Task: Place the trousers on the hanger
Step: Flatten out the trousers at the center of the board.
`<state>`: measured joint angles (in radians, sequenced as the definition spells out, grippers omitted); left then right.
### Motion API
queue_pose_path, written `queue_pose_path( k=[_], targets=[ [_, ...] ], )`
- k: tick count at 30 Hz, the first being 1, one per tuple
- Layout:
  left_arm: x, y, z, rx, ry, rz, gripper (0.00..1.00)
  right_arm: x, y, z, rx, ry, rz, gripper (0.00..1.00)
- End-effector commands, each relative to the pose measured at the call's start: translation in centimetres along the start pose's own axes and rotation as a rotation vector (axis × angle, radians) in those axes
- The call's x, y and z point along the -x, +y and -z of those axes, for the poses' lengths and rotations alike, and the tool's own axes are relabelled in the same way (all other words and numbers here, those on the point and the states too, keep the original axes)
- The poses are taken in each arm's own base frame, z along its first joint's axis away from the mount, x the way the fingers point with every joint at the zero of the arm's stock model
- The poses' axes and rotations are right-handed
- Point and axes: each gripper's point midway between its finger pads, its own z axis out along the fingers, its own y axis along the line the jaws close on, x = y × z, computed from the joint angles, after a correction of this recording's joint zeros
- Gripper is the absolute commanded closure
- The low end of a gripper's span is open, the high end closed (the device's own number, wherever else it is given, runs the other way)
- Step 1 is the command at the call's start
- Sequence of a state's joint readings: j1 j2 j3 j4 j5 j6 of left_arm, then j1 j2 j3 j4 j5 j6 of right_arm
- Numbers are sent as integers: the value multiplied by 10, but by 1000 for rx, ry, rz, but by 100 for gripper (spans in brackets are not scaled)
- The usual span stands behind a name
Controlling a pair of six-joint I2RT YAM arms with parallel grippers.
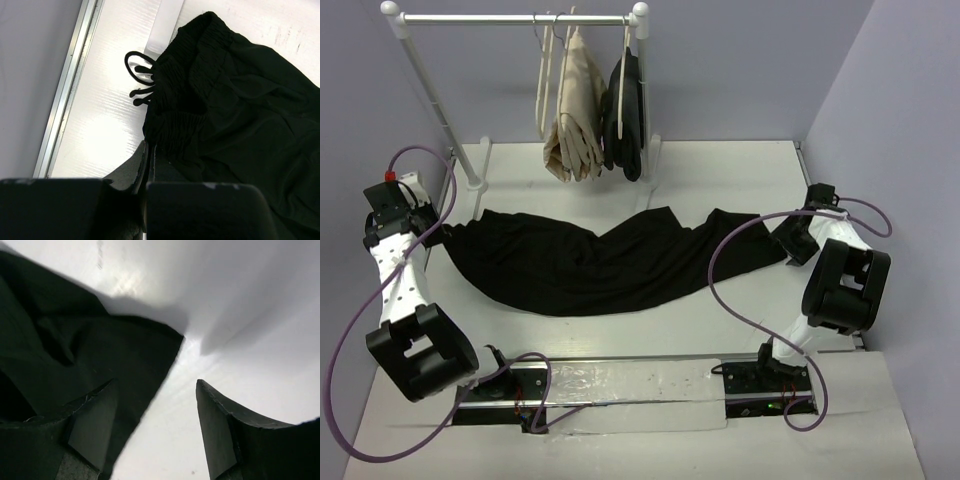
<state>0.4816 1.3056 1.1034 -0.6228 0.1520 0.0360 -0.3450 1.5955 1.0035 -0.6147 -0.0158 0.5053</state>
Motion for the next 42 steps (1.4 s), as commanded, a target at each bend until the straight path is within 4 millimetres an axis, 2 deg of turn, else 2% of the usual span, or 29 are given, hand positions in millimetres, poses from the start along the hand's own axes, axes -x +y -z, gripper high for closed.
queue_pose_path(
  k=[1, 5, 8, 10, 11, 12, 14, 15, 17, 18, 19, 22, 25, 26, 29, 30, 31, 32, 33, 34, 35, 36, 38, 40, 41, 42],
  targets=[
    [13, -2, -4, -25, -55, 8, 100, 37, 24, -1, 79, -88, -37, 30],
    [15, -4, -4, -31, -58, 17, 100, 39, 17, -18, 57, -62, -99, 30],
    [16, -4, -6, -34, -55, 22, 100, 33, 14, -30, 39, -33, -109, 30],
    [18, -4, -6, -35, -57, 23, 100, 31, 16, -35, 46, -21, -112, 34],
    [19, -4, -6, -33, -57, 23, 100, 30, 18, -39, 52, -13, -112, 38],
    [19, -3, -6, -30, -58, 23, 100, 29, 21, -41, 68, -3, -110, 51],
    [18, -1, -6, -18, -54, 24, 100, 31, 25, -44, 84, -4, -114, 64],
    [18, 0, -6, -15, -54, 25, 100, 31, 27, -44, 96, 0, -114, 75],
    [18, 1, -6, -13, -56, 26, 100, 33, 30, -44, 109, -6, -108, 86],
    [19, 1, -6, -11, -60, 25, 100, 34, 31, -42, 117, -8, -106, 96],
    [20, 2, -5, -8, -65, 25, 100, 35, 33, -40, 125, -15, -103, 100],
    [28, 3, -6, -4, -89, 22, 100, 51, 43, -22, 160, -53, -82, 100],
    [47, 2, -5, -11, -126, 31, 100, 88, 65, 14, 222, -138, -54, 100],
    [63, 2, -2, -12, -151, 53, 100, 90, 67, 22, 229, -139, -45, 100],
    [84, 3, 5, -13, -177, 50, 100, 110, 82, 57, 289, -192, -27, 100],
    [103, 3, 11, -12, -209, 44, 100, 113, 86, 66, 305, -203, -19, 100],
    [112, 5, 17, -10, -226, 42, 100, 121, 92, 83, 329, -228, -12, 100],
    [117, 6, 21, -10, -225, 36, 100, 124, 95, 92, 342, -237, -1, 100],
    [136, 8, 30, -6, -262, 30, 100, 130, 98, 102, 351, -255, 5, 100],
    [144, 13, 35, 5, -276, 27, 100, 140, 103, 119, 366, -286, 14, 100],
    [147, 15, 36, 7, -269, 31, 100, 144, 104, 128, 369, -301, 15, 100],
    [161, 17, 47, 14, -304, 28, 100, 149, 106, 137, 379, -317, 16, 100],
    [167, 22, 56, 15, -312, 37, 100, 154, 109, 159, 412, -346, 10, 100],
    [167, 26, 63, 7, -312, 47, 100, 151, 105, 167, 427, -352, 4, 100],
    [167, 27, 68, 7, -316, 33, 100, 149, 103, 180, 436, -381, 5, 100],
    [162, 29, 71, 9, -302, 16, 100, 147, 98, 183, 431, -392, 1, 100]
  ],
)
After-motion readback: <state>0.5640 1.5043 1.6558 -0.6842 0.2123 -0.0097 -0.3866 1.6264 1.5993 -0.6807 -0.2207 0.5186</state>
